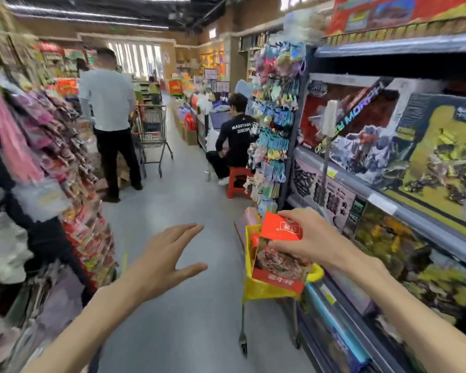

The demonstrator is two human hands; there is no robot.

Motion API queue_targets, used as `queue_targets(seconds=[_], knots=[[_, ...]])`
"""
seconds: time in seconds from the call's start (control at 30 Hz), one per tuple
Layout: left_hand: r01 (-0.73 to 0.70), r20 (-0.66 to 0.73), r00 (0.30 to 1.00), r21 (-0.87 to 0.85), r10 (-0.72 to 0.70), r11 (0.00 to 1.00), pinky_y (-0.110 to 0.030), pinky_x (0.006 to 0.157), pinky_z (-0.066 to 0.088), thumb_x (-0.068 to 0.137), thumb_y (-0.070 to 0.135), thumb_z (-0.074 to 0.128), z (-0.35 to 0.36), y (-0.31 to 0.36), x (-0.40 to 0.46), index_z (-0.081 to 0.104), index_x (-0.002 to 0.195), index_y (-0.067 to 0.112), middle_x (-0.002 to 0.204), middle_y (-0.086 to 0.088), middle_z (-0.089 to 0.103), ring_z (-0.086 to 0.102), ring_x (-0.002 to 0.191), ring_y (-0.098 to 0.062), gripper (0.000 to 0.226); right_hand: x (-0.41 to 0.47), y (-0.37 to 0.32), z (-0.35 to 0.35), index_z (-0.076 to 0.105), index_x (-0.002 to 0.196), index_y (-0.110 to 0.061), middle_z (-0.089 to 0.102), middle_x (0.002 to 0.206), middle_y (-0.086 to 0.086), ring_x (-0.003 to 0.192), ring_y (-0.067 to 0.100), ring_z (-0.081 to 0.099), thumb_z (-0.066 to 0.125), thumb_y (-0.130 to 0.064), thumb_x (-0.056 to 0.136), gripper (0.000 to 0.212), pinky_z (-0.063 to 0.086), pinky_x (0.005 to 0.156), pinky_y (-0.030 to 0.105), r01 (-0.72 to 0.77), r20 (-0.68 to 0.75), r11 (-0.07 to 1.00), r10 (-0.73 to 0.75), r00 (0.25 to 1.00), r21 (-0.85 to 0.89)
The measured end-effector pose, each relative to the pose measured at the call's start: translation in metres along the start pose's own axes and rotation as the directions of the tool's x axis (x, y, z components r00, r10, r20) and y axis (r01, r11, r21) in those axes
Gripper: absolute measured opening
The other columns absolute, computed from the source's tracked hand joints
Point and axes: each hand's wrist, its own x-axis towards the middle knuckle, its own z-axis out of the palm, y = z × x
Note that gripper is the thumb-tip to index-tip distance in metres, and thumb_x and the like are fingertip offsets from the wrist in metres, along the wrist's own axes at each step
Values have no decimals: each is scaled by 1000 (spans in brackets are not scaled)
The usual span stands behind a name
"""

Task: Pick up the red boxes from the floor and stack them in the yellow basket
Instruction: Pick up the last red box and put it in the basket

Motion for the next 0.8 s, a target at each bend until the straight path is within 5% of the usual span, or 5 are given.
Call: queue_targets(seconds=[0.23,0.5,0.63,0.8], knots=[[-23,26,999,-25,24,999,-35,115,29,88,80,40,25,-132,151,21,155,35,157,9,32,30,143,-12,82,180,58,29,58,124,-27,58,100,-6,96,15,50,56,-86,66,83,47,82,38,-92,-70,994,88,994,-54],[-202,124,970,-57,207,978,-29,111,26,89,75,46,78,-270,350,22,155,34,157,11,32,33,140,-13,82,330,128,73,58,123,-25,59,104,-4,97,17,51,55,-86,68,81,46,83,39,-318,-201,942,292,935,-111],[-342,193,910,-146,366,928,-20,108,22,88,75,44,106,-302,447,23,155,34,154,13,33,32,138,-9,82,366,161,82,49,135,-26,56,116,-8,105,12,44,53,-89,67,93,42,88,33,-493,-245,863,457,855,-112],[-519,267,771,-264,578,813,-36,115,29,85,86,32,172,-296,557,20,155,39,158,13,28,29,143,-12,85,376,194,87,47,138,-27,55,115,-8,106,14,44,55,-89,65,96,44,87,35,-682,-308,729,637,707,-59]])
